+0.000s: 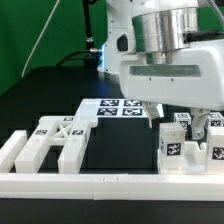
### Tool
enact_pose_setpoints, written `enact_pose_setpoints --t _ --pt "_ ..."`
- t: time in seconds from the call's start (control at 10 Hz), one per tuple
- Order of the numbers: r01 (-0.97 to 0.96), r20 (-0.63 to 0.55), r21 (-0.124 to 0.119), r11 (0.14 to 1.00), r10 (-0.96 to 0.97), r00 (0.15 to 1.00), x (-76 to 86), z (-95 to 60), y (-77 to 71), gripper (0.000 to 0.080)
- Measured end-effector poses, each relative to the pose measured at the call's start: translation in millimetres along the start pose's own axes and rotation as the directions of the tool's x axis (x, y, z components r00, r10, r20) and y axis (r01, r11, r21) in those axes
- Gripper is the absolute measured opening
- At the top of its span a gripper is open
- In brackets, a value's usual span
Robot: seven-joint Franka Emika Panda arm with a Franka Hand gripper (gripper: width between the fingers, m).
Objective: Assemble chair
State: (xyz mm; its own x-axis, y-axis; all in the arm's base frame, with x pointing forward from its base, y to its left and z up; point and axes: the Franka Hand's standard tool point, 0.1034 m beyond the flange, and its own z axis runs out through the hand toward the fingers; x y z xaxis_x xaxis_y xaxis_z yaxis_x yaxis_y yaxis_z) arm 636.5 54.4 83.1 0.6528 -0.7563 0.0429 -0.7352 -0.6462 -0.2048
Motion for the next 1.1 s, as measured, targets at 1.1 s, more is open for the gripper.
enact_pose_setpoints --t 1.1 --pt "0.493 -0.03 -0.03 0.87 -0.493 0.869 5.9 3.6 1.7 0.0389"
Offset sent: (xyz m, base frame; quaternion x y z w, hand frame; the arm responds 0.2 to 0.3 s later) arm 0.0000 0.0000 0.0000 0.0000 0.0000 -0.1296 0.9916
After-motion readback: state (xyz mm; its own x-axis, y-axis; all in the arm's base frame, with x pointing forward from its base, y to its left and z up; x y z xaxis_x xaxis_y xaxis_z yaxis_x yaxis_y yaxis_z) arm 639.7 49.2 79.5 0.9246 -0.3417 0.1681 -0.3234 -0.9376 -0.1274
